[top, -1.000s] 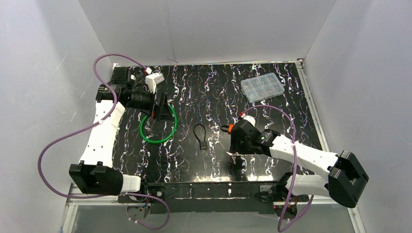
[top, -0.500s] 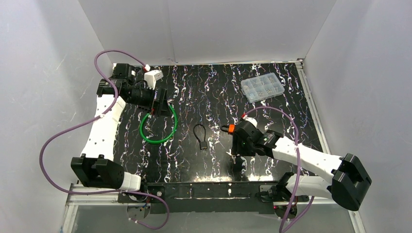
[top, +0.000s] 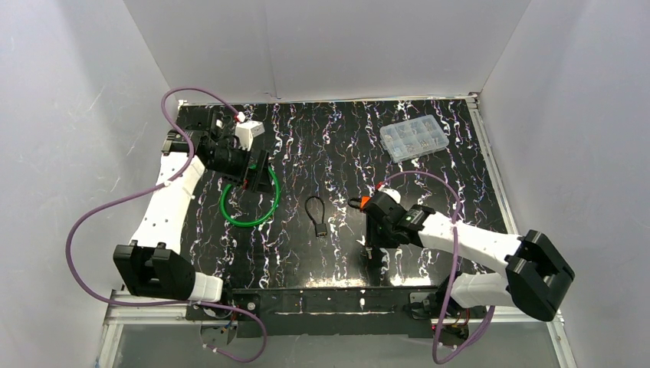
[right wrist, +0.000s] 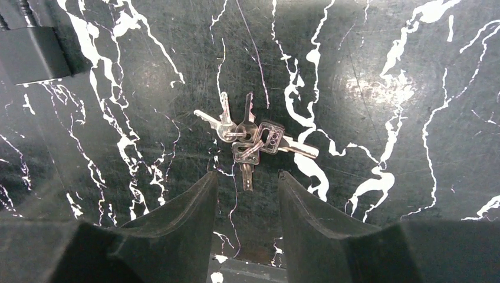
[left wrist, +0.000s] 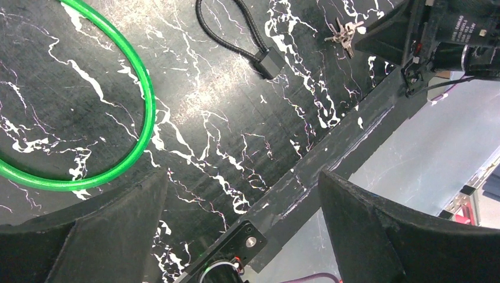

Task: Unlock with the key
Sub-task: Pick up the key from the center of the board.

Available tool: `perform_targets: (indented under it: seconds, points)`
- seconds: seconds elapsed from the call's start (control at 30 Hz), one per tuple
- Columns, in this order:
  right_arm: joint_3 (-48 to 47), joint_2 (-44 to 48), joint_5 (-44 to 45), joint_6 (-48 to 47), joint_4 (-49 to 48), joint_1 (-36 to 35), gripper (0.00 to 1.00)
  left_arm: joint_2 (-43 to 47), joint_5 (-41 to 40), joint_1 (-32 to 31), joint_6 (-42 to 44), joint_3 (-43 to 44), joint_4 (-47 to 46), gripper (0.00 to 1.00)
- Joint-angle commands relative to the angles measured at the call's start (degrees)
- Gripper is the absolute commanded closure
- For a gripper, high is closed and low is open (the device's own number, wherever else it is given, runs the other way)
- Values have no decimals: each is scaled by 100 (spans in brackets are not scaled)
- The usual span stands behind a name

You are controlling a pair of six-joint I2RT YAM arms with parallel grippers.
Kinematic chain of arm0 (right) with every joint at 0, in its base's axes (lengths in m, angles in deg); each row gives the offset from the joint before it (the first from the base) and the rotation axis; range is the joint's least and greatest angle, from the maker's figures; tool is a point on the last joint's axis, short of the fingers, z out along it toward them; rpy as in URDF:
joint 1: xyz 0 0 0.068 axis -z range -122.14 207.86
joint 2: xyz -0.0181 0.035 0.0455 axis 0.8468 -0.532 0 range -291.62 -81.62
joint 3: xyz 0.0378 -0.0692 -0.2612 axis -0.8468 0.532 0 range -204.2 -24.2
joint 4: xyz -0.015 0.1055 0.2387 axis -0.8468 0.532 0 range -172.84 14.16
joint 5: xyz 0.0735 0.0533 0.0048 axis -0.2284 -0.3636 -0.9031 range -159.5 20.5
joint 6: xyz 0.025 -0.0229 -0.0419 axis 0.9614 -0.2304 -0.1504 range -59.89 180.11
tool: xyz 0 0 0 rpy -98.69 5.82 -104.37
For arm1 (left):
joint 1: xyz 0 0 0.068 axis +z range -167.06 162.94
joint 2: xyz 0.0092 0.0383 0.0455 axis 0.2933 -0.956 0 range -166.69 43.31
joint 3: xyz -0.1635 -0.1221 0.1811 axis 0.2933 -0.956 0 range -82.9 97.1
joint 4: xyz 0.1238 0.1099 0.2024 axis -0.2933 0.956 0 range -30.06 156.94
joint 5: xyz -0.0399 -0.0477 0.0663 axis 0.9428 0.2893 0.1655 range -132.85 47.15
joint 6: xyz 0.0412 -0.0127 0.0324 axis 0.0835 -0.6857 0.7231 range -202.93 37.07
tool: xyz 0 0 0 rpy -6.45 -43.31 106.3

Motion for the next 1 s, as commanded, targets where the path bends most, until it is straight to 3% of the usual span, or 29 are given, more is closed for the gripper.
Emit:
perform_targets:
  seconds: [0.0,0.23,0.6,0.97]
  points:
    - [-325,-283,126,124,-300,43,53,293,-19,-119,175,-26,56,1]
    - [-310,-483,157,191,-343,73,61,342,-3,-180,227,-82,54,1]
    - [-112,-367,40,249,-370,123,64,248,14,-211,227,-173,45,1]
    - [22,-59,78,145,-133,154,60,211,-82,-305,105,-262,-49,1]
